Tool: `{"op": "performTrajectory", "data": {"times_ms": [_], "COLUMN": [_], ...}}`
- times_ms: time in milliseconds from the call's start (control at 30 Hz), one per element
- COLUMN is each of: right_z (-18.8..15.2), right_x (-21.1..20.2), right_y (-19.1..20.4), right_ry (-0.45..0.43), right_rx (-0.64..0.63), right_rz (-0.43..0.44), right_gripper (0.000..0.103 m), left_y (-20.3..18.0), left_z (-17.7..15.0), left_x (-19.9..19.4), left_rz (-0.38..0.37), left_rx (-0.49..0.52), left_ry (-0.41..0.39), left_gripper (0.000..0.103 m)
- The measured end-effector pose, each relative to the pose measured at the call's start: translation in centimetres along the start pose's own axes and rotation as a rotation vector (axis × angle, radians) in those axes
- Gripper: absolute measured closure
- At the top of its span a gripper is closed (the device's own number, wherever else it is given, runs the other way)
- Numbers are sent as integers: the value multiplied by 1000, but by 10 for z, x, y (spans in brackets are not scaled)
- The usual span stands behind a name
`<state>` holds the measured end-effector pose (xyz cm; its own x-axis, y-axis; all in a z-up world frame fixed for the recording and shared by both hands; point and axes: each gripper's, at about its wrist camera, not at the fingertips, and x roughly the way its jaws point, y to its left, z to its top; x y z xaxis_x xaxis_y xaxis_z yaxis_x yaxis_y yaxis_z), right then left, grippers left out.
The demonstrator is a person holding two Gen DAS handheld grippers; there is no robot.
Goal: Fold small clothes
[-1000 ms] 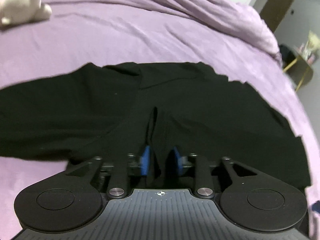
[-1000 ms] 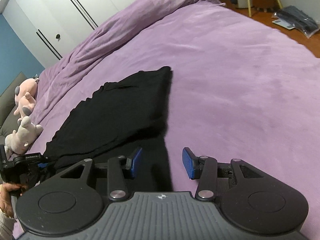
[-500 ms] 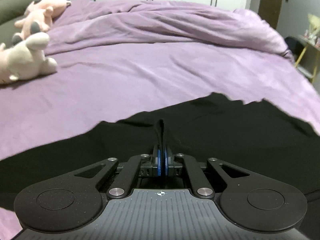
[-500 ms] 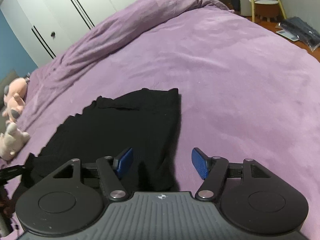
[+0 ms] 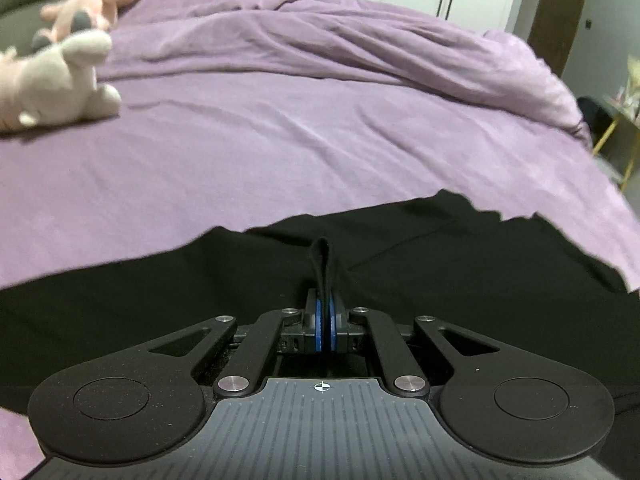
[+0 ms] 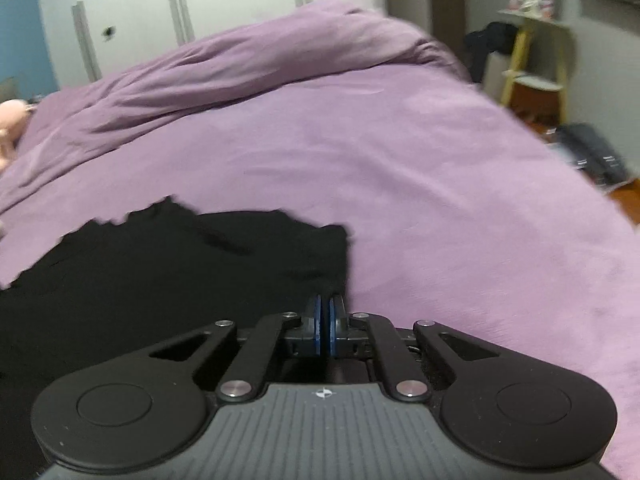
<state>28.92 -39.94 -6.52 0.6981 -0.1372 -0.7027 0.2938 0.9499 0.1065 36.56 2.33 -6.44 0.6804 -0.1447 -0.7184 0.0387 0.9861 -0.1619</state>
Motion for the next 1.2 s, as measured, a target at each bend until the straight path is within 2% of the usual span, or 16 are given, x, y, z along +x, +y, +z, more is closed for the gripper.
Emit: {"op": "performTrajectory", "data": {"times_ms": [100, 167, 200, 300, 333, 367, 500, 567, 600, 633, 700, 767, 967, 1033, 1100, 1200], "right_z": [-3, -4, -6, -19, -22, -27, -36, -38, -38, -39, -39, -41, -41, -37, -35, -36], "right_x": [3, -7, -16, -41, -45, -47, -39, -35, -35, -36, -40, -38, -32, -38, -48, -59], "right_y": [-6, -18, -25, -38, -39, -39, -18, -2, 6, 12, 16, 16, 13, 11, 13, 26], "right_ry": [25, 33, 32, 41, 58, 72, 112, 109, 99, 82, 51, 39, 59, 65, 38, -19], "right_rx": [-10, 60, 114, 227, 246, 257, 199, 112, 56, -5, -51, -75, -44, -10, 3, -53], "right_rz": [-55, -16, 32, 173, 212, 238, 219, 195, 155, 118, 80, 17, 9, 11, -2, -1], "right_gripper": [100, 99, 92, 63, 56, 55, 56, 65, 80, 89, 93, 94, 92, 83, 81, 81], "left_y": [1, 1, 2, 5, 6, 8, 10, 10, 9, 9, 8, 9, 8, 8, 10, 11], "left_z": [-1, -4, -6, -11, -12, -13, -16, -17, -18, -19, -20, -20, -26, -27, -27, -28], "left_x": [8, 15, 17, 13, 12, 11, 5, 1, -1, -2, -4, -6, -4, -5, -5, -3], "left_rz": [5, 23, 26, 22, 19, 16, 3, -2, -5, -6, -5, -9, -14, -18, -22, -23], "left_rx": [-15, -9, -11, -8, -10, -13, -32, -35, -30, -23, -13, -15, -9, -4, -13, -30], "left_ry": [35, 70, 81, 72, 74, 76, 84, 89, 91, 94, 98, 100, 111, 111, 114, 116], "left_gripper": [97, 96, 94, 87, 86, 86, 85, 84, 84, 84, 83, 82, 77, 76, 76, 75]}}
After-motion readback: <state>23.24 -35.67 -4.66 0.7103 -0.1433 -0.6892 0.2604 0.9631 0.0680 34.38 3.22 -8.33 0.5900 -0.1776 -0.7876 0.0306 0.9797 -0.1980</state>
